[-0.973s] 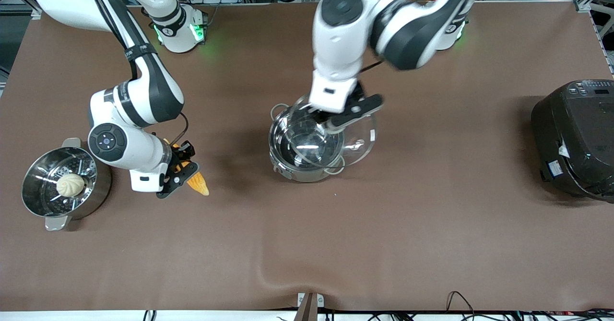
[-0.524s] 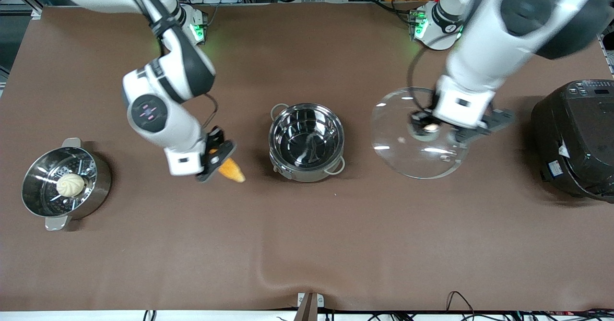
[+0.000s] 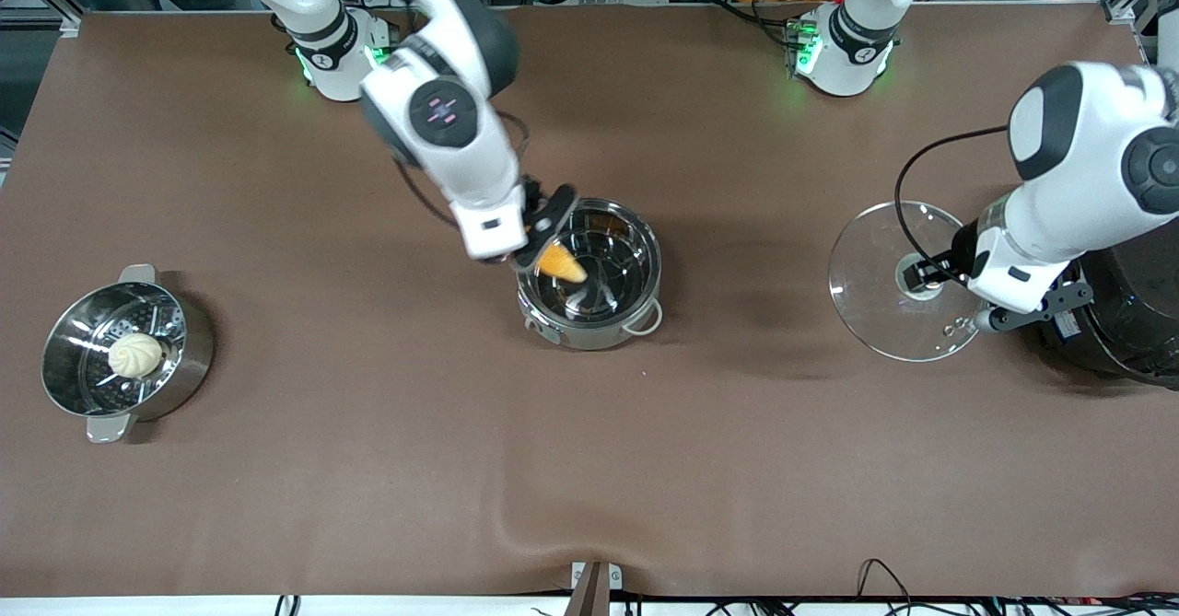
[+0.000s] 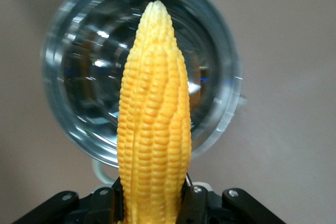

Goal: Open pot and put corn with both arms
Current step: 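Lower the corn into the pot while the left gripper sets the lid down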

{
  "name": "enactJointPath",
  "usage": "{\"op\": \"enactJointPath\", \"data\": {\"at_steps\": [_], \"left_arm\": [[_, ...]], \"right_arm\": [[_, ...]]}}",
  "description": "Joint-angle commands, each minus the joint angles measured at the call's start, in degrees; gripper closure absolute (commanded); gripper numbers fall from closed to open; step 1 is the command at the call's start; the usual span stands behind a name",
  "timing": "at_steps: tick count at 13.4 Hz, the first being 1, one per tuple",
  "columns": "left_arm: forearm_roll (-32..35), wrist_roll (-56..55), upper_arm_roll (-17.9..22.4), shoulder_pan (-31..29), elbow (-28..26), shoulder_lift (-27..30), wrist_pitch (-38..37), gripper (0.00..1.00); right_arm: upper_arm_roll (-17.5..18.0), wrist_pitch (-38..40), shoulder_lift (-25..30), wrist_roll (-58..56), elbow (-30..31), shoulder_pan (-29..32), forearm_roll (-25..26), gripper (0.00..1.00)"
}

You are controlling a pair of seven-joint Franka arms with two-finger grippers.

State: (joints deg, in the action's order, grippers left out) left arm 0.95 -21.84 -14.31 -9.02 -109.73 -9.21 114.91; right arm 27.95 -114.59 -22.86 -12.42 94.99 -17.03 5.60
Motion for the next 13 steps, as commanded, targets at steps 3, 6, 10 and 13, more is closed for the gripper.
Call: {"op": "enactJointPath", "data": {"at_steps": [3,6,10,13], "left_arm": [[-1.39,2.68,-0.72,-1.52,-13.39,-1.15,19.79,1.00],[-0.69,2.76,-0.63,-1.52,-16.74,-4.14,28.25,1.00],[-0.60,3.91,-0.54,-2.05,-21.31,-6.34,36.77,1.00],[-0.60,4.17,-0.54,-2.05,-21.49,-8.80,38.45,1.00]], "right_arm": [[-0.71,-0.90,-8.41,2.31,-7.52,-5.82,7.13,1.00],[-0.71,-0.90,-11.93,2.49,-10.87,-6.26,9.34,1.00],[-0.71,-3.00,-14.57,8.10,-10.88,-8.36,13.11,1.00],[-0.80,-3.01,-15.37,9.08,-10.61,-8.02,14.00,1.00]]}}
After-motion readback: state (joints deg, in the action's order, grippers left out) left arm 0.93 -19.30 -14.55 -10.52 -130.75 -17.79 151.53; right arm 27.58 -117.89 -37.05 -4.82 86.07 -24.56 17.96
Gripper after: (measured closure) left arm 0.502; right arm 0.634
